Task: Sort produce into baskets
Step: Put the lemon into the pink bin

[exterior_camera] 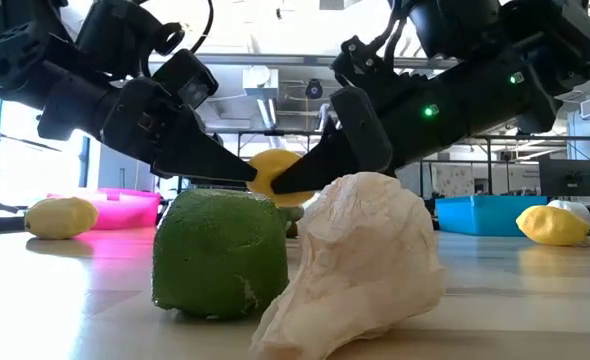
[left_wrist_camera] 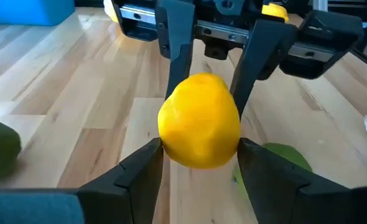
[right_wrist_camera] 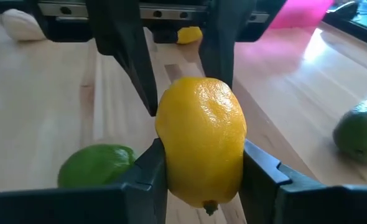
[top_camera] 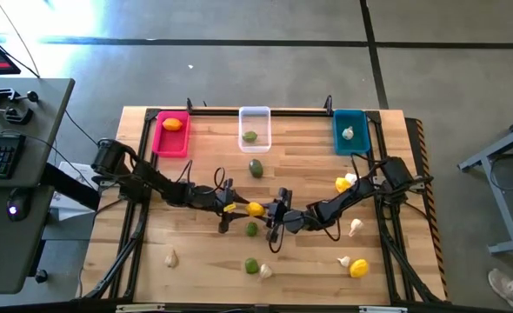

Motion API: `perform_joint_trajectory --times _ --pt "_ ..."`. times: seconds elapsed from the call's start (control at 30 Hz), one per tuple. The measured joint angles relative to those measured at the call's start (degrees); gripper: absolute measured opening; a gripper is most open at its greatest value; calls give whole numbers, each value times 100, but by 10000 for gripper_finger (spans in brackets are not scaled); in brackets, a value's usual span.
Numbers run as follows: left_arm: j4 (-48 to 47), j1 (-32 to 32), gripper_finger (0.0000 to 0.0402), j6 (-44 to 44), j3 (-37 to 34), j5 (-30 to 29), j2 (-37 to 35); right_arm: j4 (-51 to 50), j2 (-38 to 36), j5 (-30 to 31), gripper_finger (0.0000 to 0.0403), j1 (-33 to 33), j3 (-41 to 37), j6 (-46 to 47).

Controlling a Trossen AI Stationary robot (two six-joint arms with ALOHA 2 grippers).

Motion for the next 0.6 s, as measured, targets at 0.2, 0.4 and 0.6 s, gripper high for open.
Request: perform_joint_trajectory --times 0.2,0.4,0.6 --pt "-2 -54 186 -81 3 52 2 34 0 -275 126 -15 0 -56" --pt "-94 -212 148 -9 103 -53 13 -16 -9 -465 151 -6 0 -55" --pt "-106 -198 112 270 139 -125 13 -133 -12 -420 191 3 0 253"
